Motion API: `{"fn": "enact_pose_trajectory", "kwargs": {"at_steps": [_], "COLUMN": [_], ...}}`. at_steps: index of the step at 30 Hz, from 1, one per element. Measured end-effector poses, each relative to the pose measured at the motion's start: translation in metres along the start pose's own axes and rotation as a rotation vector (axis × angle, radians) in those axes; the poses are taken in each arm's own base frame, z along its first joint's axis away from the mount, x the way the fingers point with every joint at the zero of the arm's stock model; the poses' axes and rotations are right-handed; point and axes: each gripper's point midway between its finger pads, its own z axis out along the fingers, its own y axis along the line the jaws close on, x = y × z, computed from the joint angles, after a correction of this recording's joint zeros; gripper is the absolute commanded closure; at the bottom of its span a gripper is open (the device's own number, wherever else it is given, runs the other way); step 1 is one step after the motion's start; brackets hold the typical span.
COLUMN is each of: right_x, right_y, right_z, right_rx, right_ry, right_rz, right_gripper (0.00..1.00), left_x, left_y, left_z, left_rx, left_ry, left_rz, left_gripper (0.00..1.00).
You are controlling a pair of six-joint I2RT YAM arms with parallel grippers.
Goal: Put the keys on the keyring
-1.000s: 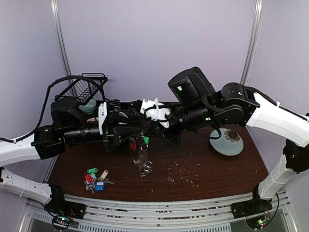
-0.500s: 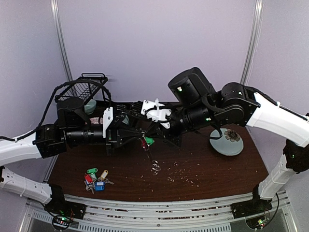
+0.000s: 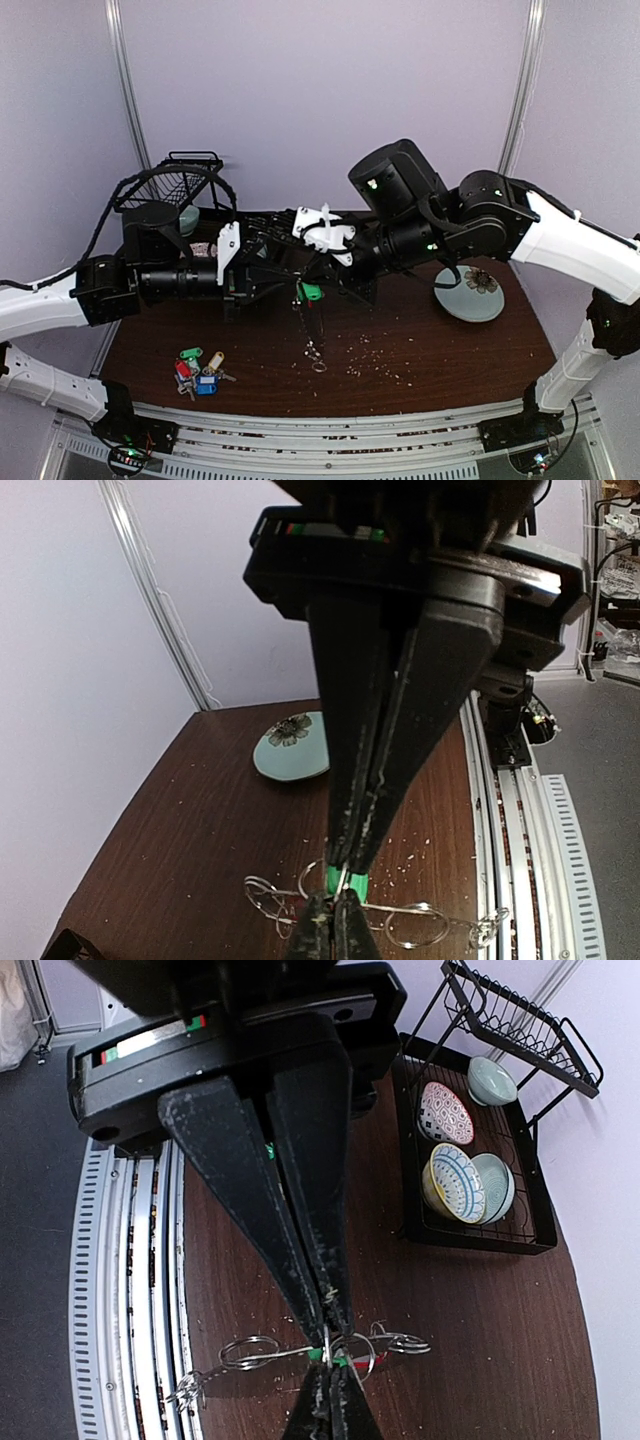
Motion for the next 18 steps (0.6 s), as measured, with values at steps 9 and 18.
{"fn": "enact_pose_trajectory", "kwargs": {"at_steps": [9,18], "right_x": [-0.007,-0.006], "right_y": [0.002,0.008], "right_z": [-0.005,-0.025], "right_rx": [-0.007,-0.036], "right_ry": [-0.058,-0.227], "right_rz": [-0.005,-0.004], "right_gripper": [0.74,0.67], "left_x": [-0.004,-0.012], "left_y": [-0.002,-0.016], "left_z": [-0.01,-0.013], "left_rx": [-0.011,0.044], "left_ry": [-0.045,-0.167], "left_rz": [0.011,0.023], "left_gripper": [1.0,1.0]}}
